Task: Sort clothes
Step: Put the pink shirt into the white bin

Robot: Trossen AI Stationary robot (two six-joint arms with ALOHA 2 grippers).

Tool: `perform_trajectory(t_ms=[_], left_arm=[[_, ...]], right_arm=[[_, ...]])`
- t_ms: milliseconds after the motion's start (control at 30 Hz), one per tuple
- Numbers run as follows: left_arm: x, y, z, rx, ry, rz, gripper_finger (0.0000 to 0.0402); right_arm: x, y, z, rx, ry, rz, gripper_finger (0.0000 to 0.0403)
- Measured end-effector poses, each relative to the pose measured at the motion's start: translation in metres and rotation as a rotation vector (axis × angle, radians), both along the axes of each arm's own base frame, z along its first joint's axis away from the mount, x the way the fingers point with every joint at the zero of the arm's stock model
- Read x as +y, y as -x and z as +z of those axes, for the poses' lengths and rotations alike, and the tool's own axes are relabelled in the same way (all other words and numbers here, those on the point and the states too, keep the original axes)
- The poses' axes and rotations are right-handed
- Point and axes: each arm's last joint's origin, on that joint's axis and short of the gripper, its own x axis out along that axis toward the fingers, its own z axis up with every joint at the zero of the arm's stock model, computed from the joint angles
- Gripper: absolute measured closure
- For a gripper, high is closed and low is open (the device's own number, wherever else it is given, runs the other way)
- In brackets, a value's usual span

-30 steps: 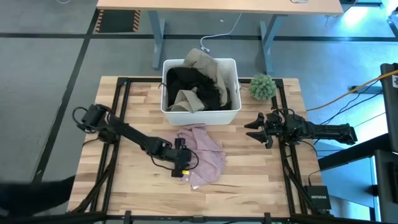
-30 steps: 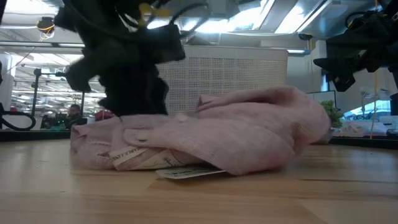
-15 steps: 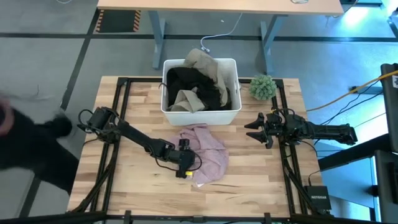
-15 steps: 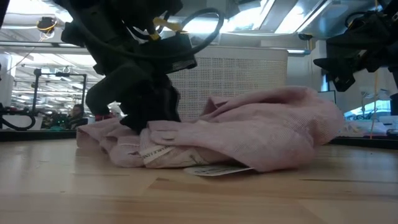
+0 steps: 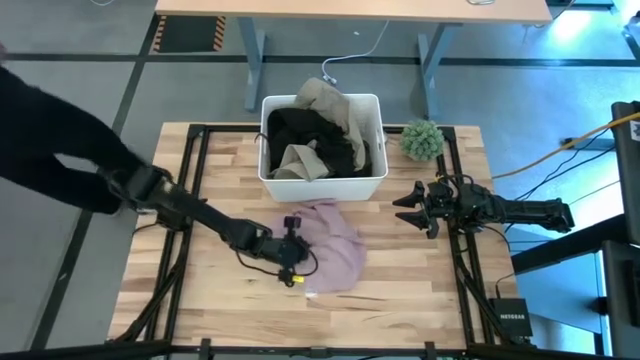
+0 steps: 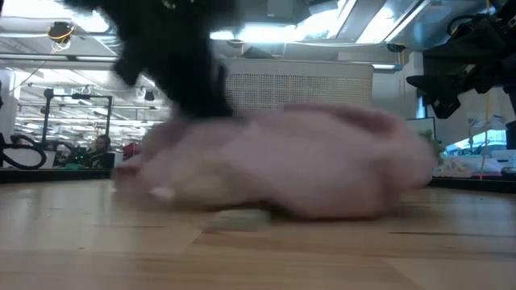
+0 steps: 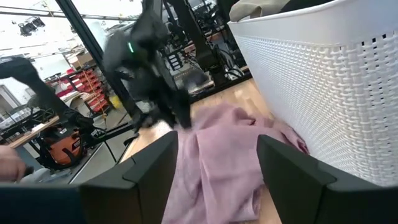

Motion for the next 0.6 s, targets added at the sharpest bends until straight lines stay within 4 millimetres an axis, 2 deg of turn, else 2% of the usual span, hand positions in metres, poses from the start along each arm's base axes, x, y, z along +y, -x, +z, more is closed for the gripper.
perform_trajectory(t_ms=[167,333,600], left_arm=[[0.004,0.012,0.051,-0.158,-0.121,0.039,0.0372],[0.009,0.026,0.12,-0.351,-0.266,0.083,0.0372],[0.036,0.041,0.206,-0.634,-0.374,0.157,0.0372]], right_arm=[[0.0,0.0,0.0,0.0,0.0,0.0,0.0166],[0.0,0.0,0.0,-0.002,0.0,0.0,0.0166],[0.0,0.0,0.0,-0.001,0.0,0.0,0.0166]])
